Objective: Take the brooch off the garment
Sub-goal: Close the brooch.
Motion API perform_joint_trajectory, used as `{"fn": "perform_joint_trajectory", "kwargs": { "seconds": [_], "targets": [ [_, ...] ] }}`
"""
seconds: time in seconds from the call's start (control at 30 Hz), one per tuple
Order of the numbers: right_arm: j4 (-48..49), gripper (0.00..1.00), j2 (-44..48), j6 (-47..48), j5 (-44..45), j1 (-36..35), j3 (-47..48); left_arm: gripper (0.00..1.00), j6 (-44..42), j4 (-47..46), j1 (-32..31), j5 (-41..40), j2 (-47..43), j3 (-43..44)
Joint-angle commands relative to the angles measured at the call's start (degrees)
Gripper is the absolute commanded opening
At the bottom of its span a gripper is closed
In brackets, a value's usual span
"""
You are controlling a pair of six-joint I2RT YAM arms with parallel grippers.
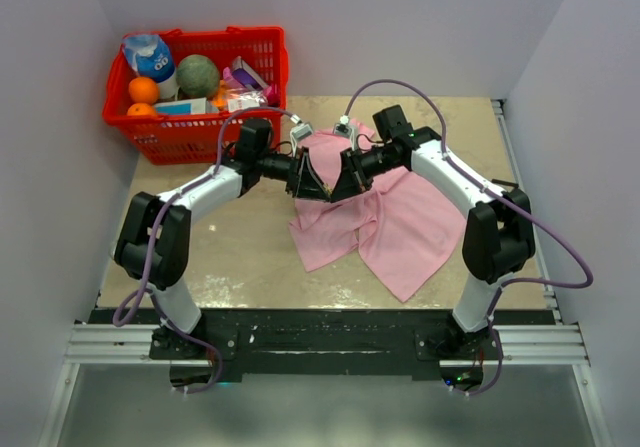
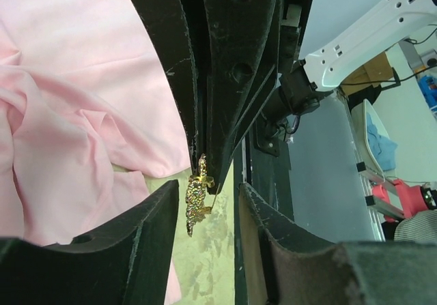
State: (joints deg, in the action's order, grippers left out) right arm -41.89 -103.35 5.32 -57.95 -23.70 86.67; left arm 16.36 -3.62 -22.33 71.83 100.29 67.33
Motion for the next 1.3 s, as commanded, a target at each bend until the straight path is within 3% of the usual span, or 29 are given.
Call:
{"fn": "perform_joint_trajectory", "kwargs": {
  "seconds": [0.0,0.5,0.6,0.8,1.03,1.27],
  "targets": [
    [1.4,0.00,1.8,0.1,-0.3,-0.2,-0.5,0.42,2.1,-3.4,-0.3,2.3,0.1,0.7],
    [1.5,0.00,1.7,-0.3,-1.7,-0.3,-0.5,0.38,0.8,-3.4,-0.1,3.0,-0.8,-1.0],
    [1.7,0.00,1.6,-0.8,-3.0,-0.2,-0.7,0.29,-1.2,-2.4,-0.1,2.7,-1.1,-0.9],
    [2.0,0.00,1.5,-0.8,-3.7,-0.2,-1.2,0.29,-1.5,-2.7,-0.1,3.3,-1.1,-1.0],
    [2.2,0.00,0.6,-1.2,-7.0,0.1,-1.9,0.33,2.9,-8.8,0.3,8.6,-1.8,-2.0],
    [2.6,0.00,-0.3,-1.9,-9.5,0.4,-1.5,0.27,5.2,-11.7,0.6,11.0,-2.5,-3.2]
  ]
}}
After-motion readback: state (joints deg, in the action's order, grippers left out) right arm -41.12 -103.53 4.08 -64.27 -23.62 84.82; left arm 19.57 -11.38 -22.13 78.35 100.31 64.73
